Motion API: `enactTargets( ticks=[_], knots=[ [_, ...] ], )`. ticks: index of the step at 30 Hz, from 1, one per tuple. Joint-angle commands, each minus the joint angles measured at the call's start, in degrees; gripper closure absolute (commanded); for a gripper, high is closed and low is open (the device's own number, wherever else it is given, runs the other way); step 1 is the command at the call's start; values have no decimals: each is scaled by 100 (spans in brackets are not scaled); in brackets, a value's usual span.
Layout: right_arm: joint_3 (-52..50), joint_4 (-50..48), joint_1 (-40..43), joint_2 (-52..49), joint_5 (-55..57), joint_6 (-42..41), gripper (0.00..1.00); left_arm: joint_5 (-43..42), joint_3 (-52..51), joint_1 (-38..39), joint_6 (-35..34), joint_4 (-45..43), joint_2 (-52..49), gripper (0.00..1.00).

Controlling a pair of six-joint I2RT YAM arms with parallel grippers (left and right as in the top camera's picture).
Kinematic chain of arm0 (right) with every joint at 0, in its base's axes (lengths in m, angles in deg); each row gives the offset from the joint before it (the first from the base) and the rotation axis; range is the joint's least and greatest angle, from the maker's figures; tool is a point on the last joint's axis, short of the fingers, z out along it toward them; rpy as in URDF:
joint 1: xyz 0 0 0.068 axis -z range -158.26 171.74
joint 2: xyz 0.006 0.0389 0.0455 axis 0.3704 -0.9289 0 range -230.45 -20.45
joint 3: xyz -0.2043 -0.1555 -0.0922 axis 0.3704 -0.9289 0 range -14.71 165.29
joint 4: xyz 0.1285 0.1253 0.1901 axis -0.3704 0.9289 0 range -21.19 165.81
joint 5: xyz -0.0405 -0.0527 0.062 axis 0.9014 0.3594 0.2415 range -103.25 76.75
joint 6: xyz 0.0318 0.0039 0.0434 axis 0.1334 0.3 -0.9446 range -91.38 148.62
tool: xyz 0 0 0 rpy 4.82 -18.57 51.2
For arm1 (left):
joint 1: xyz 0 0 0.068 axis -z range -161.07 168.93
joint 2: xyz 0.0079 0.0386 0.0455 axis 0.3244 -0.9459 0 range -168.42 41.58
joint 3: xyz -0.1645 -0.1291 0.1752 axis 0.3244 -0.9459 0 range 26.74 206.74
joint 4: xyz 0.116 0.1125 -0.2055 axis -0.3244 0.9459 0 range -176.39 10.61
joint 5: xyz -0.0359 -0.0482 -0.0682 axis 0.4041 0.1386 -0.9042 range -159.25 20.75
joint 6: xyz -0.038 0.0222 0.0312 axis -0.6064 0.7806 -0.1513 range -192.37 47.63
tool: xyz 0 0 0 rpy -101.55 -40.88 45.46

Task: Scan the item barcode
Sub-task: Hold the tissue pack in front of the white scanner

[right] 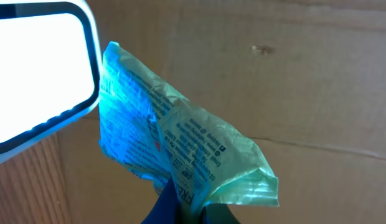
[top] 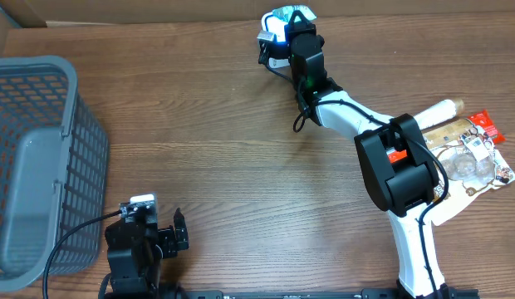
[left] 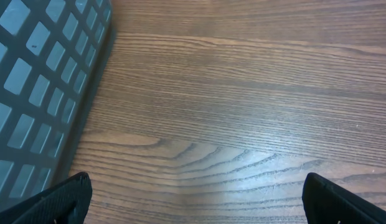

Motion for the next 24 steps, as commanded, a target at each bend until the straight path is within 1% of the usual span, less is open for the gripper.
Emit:
enactTargets(
  ticks=[1, 12, 18, 21, 24],
  knots=[
    [208, -127, -52, -39, -7, 26, 96, -55, 0, -31, 107, -11, 24, 0],
    [205, -125, -177, -39, 20, 20, 96, -55, 0, -31, 107, -13, 22, 0],
    [205, -129, -192, -26, 221, 17, 96, -55, 0, -31, 107, -11, 24, 1],
    [205, -127, -251, 105, 332, -232, 96, -55, 0, -31, 107, -13, 24, 0],
    [205, -107, -302, 404, 474, -765, 96, -55, 0, -31, 107, -13, 24, 1]
  ],
)
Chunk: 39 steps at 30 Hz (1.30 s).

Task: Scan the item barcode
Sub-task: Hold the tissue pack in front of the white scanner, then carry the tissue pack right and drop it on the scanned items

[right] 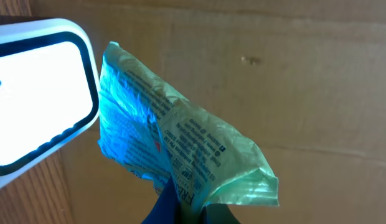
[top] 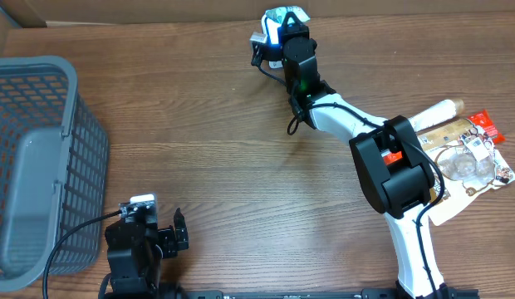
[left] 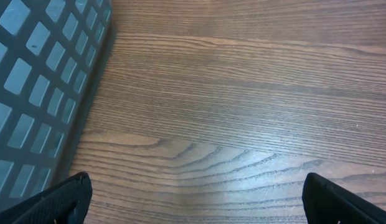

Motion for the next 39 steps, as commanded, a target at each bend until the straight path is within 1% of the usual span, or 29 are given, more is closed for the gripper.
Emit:
enactTargets(
  ticks=[1, 4, 7, 8, 11, 13, 15, 16, 18, 22, 24, 27, 29, 31, 35, 39],
  knots=[
    [203, -39, -105, 529, 315, -719, 96, -55, 0, -31, 107, -11, 22, 1],
    [203, 415, -164, 1032, 597, -1180, 96, -55, 0, -31, 107, -11, 24, 1],
    [203, 1473, -278, 1674, 789, -1840, 96, -55, 0, -31, 107, -13, 24, 0],
    [203, 1904, -317, 1899, 809, -2251, 96, -55, 0, -31, 107, -11, 24, 0],
    [203, 3421, -374, 2658, 595, -4111, 96, -55, 0, -31, 107, -11, 24, 0],
    [205, 4538, -332, 3161, 96, -5309, 96, -55, 0, -31, 107, -11, 24, 1],
    [205, 5582, -181, 3641, -713, -6312, 96, -55, 0, -31, 107, -11, 24, 1],
    [205, 5991, -79, 3845, -1139, -6660, 96, -55, 0, -31, 107, -11, 24, 0],
    [205, 6671, 240, 4225, -2092, -7272, 96, -55, 0, -31, 107, -11, 24, 0],
    [203, 7709, 1241, 4747, -3805, -8013, 96, -55, 0, -31, 107, -11, 24, 0],
    [205, 8234, 1891, 4876, -4411, -8489, 96, -55, 0, -31, 107, -11, 24, 0],
    [190, 9066, 2822, 4876, -4723, -9283, 96, -55, 0, -31, 107, -11, 22, 1],
    [92, 9440, 3370, 4815, -4734, -9433, 96, -55, 0, -31, 107, -11, 24, 1],
    [-133, 9565, 3926, 4739, -4732, -9486, 96, -55, 0, -31, 107, -11, 24, 1],
    [-782, 9368, 4837, 4496, -4734, -9849, 96, -55, 0, -31, 107, -11, 24, 0],
    [-1495, 9047, 5322, 4374, -4732, -9923, 96, -55, 0, -31, 107, -11, 22, 0]
  ],
)
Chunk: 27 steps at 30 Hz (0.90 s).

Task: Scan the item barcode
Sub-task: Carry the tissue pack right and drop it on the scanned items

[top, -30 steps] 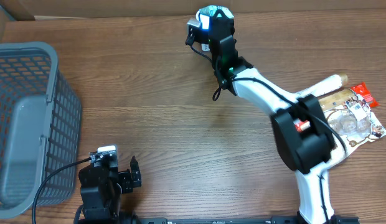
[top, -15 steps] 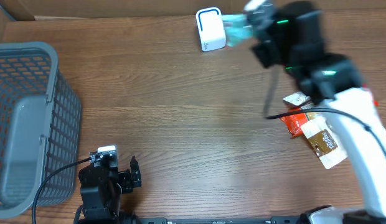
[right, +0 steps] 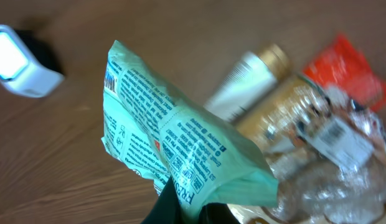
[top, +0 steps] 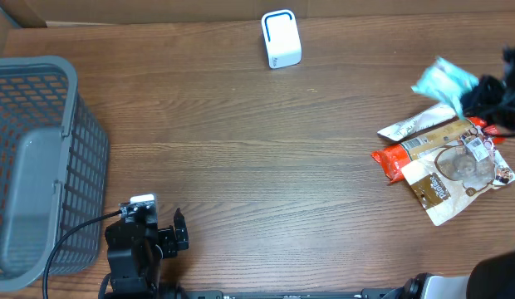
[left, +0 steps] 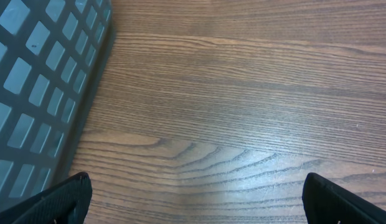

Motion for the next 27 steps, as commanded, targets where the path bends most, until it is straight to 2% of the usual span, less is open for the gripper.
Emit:
enactTargets(
  ticks=[1, 3, 5, 10, 12, 13, 14, 19, 23, 27],
  knots=[
    [-531, -227, 258, -83, -192, -269, 96, -55, 2, -31, 107, -15, 24, 1],
    [-754, -348, 345, -83, -192, -271, 93, -55, 2, -31, 107, -15, 24, 0],
    [-822, -297, 354, -83, -190, -269, 49, -55, 2, -31, 107, -15, 24, 0],
    [-780, -129, 343, -39, -289, -267, 32, -55, 2, -31, 107, -15, 24, 0],
    [-671, 63, 343, 57, -485, -267, 17, -55, 2, -31, 107, -15, 24, 0],
    [-584, 201, 343, 120, -573, -267, 3, -55, 2, -31, 107, -15, 24, 0],
    [-474, 363, 343, 201, -660, -267, 0, -55, 2, -31, 107, -15, 24, 1],
    [262, 1314, 111, 894, -833, -127, 0, -55, 2, -31, 107, -15, 24, 0],
    [822, 1904, -367, 1709, -868, -35, 0, -55, 2, -31, 107, -17, 24, 1],
    [1088, 2302, -896, 2557, -1473, -79, 0, -55, 2, -31, 107, -17, 24, 0]
  ],
)
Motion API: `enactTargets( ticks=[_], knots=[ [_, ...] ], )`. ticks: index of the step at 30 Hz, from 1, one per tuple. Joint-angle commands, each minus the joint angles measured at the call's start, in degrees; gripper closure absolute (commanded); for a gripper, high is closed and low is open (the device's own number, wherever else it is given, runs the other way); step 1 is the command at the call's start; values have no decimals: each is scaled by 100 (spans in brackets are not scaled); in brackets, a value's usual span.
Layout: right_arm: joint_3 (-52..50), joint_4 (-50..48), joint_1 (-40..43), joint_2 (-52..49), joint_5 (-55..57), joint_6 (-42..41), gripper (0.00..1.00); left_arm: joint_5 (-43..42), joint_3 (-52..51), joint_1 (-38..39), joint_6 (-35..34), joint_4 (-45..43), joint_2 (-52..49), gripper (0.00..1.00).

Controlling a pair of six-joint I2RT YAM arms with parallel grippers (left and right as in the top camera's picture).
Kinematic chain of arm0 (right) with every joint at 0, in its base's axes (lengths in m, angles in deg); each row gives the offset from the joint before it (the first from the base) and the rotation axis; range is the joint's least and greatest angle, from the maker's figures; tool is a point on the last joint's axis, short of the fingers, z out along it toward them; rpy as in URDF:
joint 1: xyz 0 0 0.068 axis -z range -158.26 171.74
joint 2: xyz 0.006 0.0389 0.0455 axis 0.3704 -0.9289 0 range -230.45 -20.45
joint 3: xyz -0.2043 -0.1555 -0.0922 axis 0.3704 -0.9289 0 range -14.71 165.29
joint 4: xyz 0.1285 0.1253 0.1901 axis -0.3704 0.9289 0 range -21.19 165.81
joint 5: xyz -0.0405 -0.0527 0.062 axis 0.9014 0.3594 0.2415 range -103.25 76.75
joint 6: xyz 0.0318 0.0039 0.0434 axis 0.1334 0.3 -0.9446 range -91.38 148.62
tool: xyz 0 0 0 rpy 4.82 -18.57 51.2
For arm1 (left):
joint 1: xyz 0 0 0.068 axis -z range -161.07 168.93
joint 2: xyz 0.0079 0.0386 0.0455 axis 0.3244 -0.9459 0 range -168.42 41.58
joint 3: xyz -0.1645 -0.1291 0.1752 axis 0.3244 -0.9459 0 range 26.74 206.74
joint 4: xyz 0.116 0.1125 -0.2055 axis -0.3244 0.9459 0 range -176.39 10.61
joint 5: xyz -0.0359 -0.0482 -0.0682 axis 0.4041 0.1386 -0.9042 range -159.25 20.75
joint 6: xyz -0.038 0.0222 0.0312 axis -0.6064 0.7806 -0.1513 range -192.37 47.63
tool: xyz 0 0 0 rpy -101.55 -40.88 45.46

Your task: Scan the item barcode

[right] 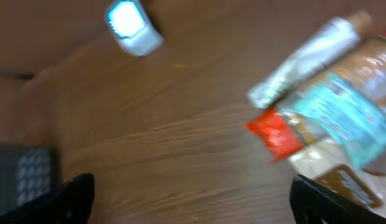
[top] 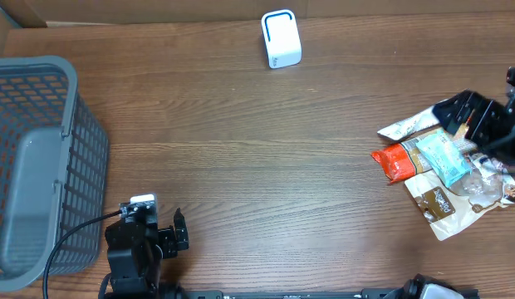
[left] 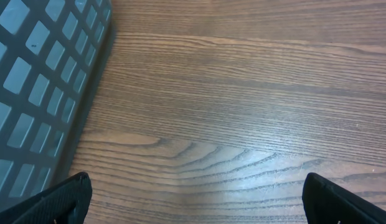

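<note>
The teal packet [top: 444, 158] lies on top of the pile of items at the right of the table; it shows blurred in the right wrist view as well [right: 350, 116]. The white scanner [top: 281, 38] stands at the far edge, also visible from the right wrist [right: 132, 25]. My right gripper [top: 467, 116] hovers by the pile's far side, open and empty [right: 193, 199]. Near the front left, my left gripper [top: 154, 239] rests, open over bare wood [left: 196, 202].
A grey mesh basket [top: 33, 158] stands at the left edge, its wall close beside the left gripper [left: 37, 93]. The pile holds a red packet [top: 390, 162], a silver tube [top: 411, 123] and a brown pouch [top: 440, 206].
The right gripper held the teal packet in the air over the pile; now the packet lies on the pile and the gripper is open. The left arm has not moved.
The right gripper held the teal packet right in front of the lit scanner at the table's far edge, and still did a moment later. Then it held the packet above the pile at the right. Now the packet rests there, let go.
</note>
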Motion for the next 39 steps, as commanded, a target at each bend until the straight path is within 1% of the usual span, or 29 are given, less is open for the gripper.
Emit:
enactTargets(
  ticks=[1, 3, 7, 12, 18, 22, 24, 26, 28, 34, 37, 39],
  knots=[
    [195, 184, -413, 811, -772, 57, 0, -55, 2, -31, 107, -20, 24, 1],
    [195, 197, -599, 1191, -977, 61, 0, -55, 2, -31, 107, -20, 24, 1],
    [195, 197, -719, 1829, -970, 63, 0, -55, 2, -31, 107, -20, 24, 0],
    [195, 219, -719, 2238, -621, 109, 0, -55, 2, -31, 107, -22, 22, 0],
    [160, 457, -721, 2273, -214, 636, 0, -55, 2, -31, 107, -20, 24, 0],
    [-39, 70, -721, 2332, -199, 1419, 0, -55, 2, -31, 107, -20, 24, 0],
    [-315, -389, -785, 2428, -149, 1709, 0, -55, 2, -31, 107, -22, 24, 0],
    [-787, -1119, -938, 2616, 48, 1759, 0, -55, 2, -31, 107, -20, 22, 1],
    [-1486, -2074, -1119, 2929, 162, 1759, 0, -55, 2, -31, 107, -22, 22, 0],
    [-4323, -5510, -1628, 4234, 507, 1755, 0, -55, 2, -31, 107, -20, 24, 1],
    [-5707, -6839, -1792, 4874, 728, 1755, 0, -55, 2, -31, 107, -20, 24, 0],
    [-6537, -7495, -1843, 5270, 807, 1740, 0, -55, 2, -31, 107, -22, 24, 1]
  ],
)
